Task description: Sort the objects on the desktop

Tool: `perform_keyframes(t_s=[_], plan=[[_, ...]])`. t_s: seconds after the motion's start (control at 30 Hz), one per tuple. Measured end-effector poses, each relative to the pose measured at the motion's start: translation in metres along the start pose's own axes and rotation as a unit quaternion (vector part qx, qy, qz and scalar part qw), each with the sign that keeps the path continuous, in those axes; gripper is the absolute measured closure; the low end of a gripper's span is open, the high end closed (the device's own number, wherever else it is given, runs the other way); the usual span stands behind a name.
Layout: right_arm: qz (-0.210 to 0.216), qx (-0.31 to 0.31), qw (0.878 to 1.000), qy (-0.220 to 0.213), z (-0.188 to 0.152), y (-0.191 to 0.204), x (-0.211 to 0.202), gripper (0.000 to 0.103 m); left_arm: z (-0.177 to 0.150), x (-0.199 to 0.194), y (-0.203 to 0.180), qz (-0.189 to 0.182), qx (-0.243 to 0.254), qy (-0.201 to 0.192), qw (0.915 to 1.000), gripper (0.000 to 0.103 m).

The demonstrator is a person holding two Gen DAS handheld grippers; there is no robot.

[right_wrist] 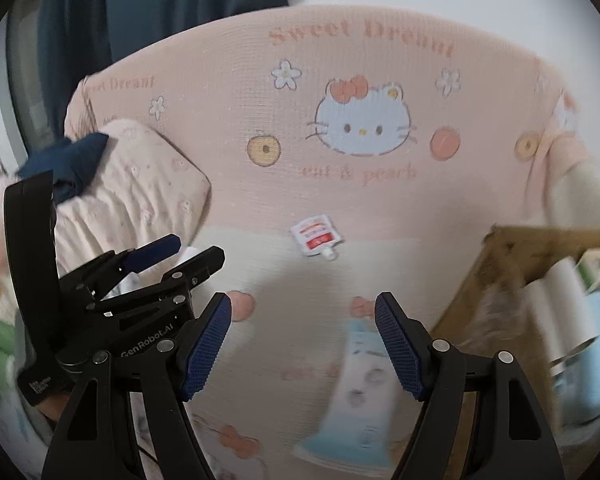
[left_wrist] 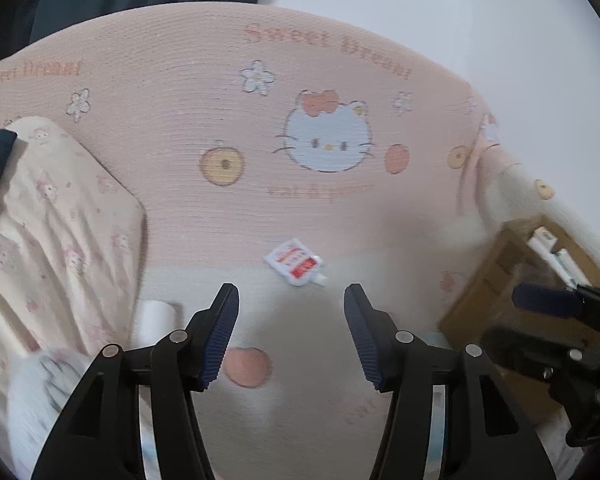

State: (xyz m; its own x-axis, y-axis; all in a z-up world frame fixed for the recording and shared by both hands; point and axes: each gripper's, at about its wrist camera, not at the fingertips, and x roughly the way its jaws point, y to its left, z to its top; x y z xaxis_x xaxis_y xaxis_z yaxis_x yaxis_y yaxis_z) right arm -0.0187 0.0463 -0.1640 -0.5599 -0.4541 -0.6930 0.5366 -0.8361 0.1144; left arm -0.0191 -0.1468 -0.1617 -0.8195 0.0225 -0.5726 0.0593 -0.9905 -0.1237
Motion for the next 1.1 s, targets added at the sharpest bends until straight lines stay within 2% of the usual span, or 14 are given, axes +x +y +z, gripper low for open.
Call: perform_keyframes(t_s=[0.13, 0.17, 0.27, 0.33, 0.4, 0.43, 0.53, 0.63, 0.73, 0.8, 0.9, 0.93, 1.0, 1.1], plan=[[0.01, 0.026, 0.999, 0.02, 0.003, -0.004, 0.021, 0.031, 0.009, 0.005, 0.021, 0.086, 0.021, -0.027, 0.9957, 0.043], [0.016, 0.031, 0.999, 0.023, 0.005, -0.004, 0.026, 0.031, 0.011, 0.007, 0.027, 0.093, 0.013, -0.023, 0.9953, 0.043], [0.032, 0.049, 0.998, 0.034, 0.008, -0.006, 0.04, 0.031, 0.017, 0.018, 0.046, 0.076, -0.025, 0.007, 0.9968, 0.043], [0.033, 0.055, 0.997, 0.046, 0.011, -0.004, 0.053, 0.031, 0.018, 0.03, 0.058, 0.099, -0.048, 0.041, 0.9931, 0.043], [0.032, 0.055, 0.996, 0.054, 0.014, -0.002, 0.066, 0.031, 0.018, 0.041, 0.071, 0.096, -0.075, 0.073, 0.9898, 0.043], [0.036, 0.056, 0.996, 0.059, 0.016, 0.0, 0.074, 0.031, 0.019, 0.05, 0.081, 0.094, -0.096, 0.098, 0.9861, 0.043], [0.039, 0.061, 0.995, 0.069, 0.019, 0.003, 0.093, 0.031, 0.017, 0.063, 0.107, 0.083, -0.149, 0.139, 0.9755, 0.043], [0.048, 0.066, 0.994, 0.077, 0.023, 0.011, 0.114, 0.031, 0.015, 0.073, 0.13, 0.06, -0.197, 0.16, 0.9652, 0.043], [0.062, 0.071, 0.992, 0.083, 0.027, 0.019, 0.13, 0.031, 0.014, 0.081, 0.147, 0.065, -0.237, 0.175, 0.9533, 0.043], [0.071, 0.073, 0.991, 0.091, 0.03, 0.026, 0.143, 0.031, 0.01, 0.087, 0.16, 0.061, -0.269, 0.191, 0.942, 0.043], [0.086, 0.078, 0.988, 0.099, 0.033, 0.037, 0.16, 0.031, -0.001, 0.099, 0.179, 0.056, -0.324, 0.224, 0.9174, 0.043], [0.09, 0.078, 0.987, 0.103, 0.033, 0.041, 0.166, 0.031, -0.001, 0.101, 0.182, 0.054, -0.334, 0.225, 0.9136, 0.044], [0.092, 0.074, 0.987, 0.112, 0.032, 0.048, 0.175, 0.031, 0.001, 0.103, 0.186, 0.049, -0.343, 0.22, 0.9119, 0.044], [0.095, 0.078, 0.985, 0.119, 0.031, 0.055, 0.187, 0.031, 0.008, 0.11, 0.189, 0.051, -0.336, 0.221, 0.914, 0.043]])
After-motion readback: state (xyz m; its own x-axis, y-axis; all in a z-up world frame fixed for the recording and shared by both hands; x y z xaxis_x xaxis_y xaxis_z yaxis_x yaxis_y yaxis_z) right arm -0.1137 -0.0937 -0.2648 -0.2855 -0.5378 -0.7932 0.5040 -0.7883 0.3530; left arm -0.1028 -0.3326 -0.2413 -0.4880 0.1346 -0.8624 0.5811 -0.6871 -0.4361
